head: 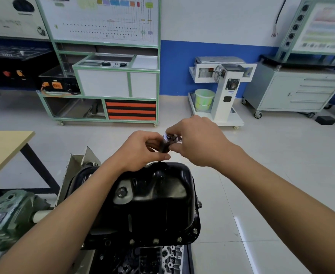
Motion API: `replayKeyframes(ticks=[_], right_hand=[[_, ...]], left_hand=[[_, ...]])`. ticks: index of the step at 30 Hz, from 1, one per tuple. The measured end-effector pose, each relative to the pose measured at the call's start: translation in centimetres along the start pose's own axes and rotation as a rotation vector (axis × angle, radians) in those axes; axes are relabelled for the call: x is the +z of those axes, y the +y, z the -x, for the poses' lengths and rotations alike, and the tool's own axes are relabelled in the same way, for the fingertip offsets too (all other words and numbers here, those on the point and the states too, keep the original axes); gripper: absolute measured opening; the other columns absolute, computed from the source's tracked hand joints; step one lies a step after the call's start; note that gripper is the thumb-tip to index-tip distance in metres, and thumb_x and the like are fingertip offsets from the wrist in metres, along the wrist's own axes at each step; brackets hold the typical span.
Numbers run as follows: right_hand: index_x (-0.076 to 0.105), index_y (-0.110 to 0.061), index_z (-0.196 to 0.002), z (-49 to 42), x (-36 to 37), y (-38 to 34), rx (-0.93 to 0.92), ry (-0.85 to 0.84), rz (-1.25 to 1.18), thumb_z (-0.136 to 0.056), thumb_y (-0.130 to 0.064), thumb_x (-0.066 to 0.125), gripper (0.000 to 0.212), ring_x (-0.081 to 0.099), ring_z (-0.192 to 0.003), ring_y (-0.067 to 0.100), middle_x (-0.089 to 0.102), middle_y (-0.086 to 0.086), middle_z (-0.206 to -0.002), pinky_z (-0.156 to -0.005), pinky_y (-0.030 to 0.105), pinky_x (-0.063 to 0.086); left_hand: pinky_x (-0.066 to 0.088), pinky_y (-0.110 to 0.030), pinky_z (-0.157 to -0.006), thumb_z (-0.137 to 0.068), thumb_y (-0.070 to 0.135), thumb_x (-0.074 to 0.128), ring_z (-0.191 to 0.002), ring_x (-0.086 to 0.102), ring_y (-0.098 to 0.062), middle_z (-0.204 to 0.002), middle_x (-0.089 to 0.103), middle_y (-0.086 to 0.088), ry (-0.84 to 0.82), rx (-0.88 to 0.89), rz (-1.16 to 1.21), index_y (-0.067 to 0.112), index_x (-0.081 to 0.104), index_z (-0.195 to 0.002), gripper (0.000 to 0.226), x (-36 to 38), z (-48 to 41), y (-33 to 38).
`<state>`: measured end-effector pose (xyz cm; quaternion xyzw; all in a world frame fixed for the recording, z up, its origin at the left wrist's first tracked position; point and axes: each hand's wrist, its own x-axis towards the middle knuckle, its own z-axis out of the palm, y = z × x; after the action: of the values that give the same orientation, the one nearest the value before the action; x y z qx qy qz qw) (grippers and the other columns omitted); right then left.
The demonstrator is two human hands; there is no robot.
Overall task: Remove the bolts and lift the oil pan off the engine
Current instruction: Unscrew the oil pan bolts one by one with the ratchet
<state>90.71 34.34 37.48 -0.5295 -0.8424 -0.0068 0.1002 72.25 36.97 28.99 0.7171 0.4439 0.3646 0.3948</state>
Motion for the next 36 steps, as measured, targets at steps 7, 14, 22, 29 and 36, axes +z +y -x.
replayKeyframes(ticks=[7, 14, 22, 29, 36], right_hand=[[0.069, -0.022, -0.122, -0.5, 0.3, 1.0, -0.221, -0.114, -0.2, -0.093, -0.001, 0.054, 0.039, 0.055, -0.121, 0.028, 0.062, 0.002, -0.134, -0.095, 0.044, 0.046], [0.069, -0.025, -0.129, -0.6, 0.2, 0.9, -0.245, -0.133, -0.336, -0.088, 0.005, 0.052, 0.053, 0.044, -0.139, 0.016, 0.053, 0.003, -0.148, -0.107, 0.027, 0.038], [0.062, -0.025, -0.102, -0.1, 0.0, -0.1, -0.086, -0.058, 0.037, -0.096, -0.032, 0.053, 0.012, 0.058, -0.095, 0.03, 0.061, 0.002, -0.094, -0.065, 0.036, 0.042], [0.048, -0.025, -0.067, 0.6, 0.8, -0.8, 0.066, 0.067, -0.056, -0.086, -0.046, 0.063, 0.032, 0.046, -0.062, 0.021, 0.04, -0.005, -0.068, -0.05, 0.029, 0.025], [0.068, -0.017, -0.086, 0.5, 0.2, -0.5, 0.023, 0.002, -0.068, -0.087, -0.039, 0.068, 0.022, 0.054, -0.072, 0.027, 0.049, -0.002, -0.069, -0.05, 0.029, 0.028]], left_hand=[[0.059, -0.031, -0.085, -0.079, -0.003, 0.083, -0.08, 0.07, -0.013, -0.094, 0.077, -0.017, -0.002, -0.009, 0.018, 0.012, 0.077, -0.097, 0.024, 0.0, 0.2, 0.0], [0.055, -0.026, -0.075, -0.08, 0.002, 0.084, -0.072, 0.064, -0.012, -0.087, 0.075, -0.018, 0.002, 0.0, -0.05, 0.001, 0.076, -0.095, 0.017, -0.1, 0.3, 0.0], [0.052, -0.016, -0.074, -0.081, 0.004, 0.083, -0.073, 0.071, -0.005, -0.08, 0.078, 0.001, 0.056, 0.025, -0.076, 0.015, 0.08, -0.088, 0.014, 0.2, 0.2, -0.1], [0.054, -0.026, -0.073, -0.081, 0.009, 0.083, -0.072, 0.067, -0.003, -0.079, 0.078, 0.003, 0.057, 0.055, -0.139, 0.016, 0.08, -0.084, 0.008, 0.4, 0.2, -0.3], [0.045, -0.013, -0.065, -0.078, 0.012, 0.086, -0.064, 0.061, 0.003, -0.075, 0.076, 0.01, 0.079, 0.038, -0.146, 0.028, 0.079, -0.079, 0.018, 0.5, 0.3, -0.2]])
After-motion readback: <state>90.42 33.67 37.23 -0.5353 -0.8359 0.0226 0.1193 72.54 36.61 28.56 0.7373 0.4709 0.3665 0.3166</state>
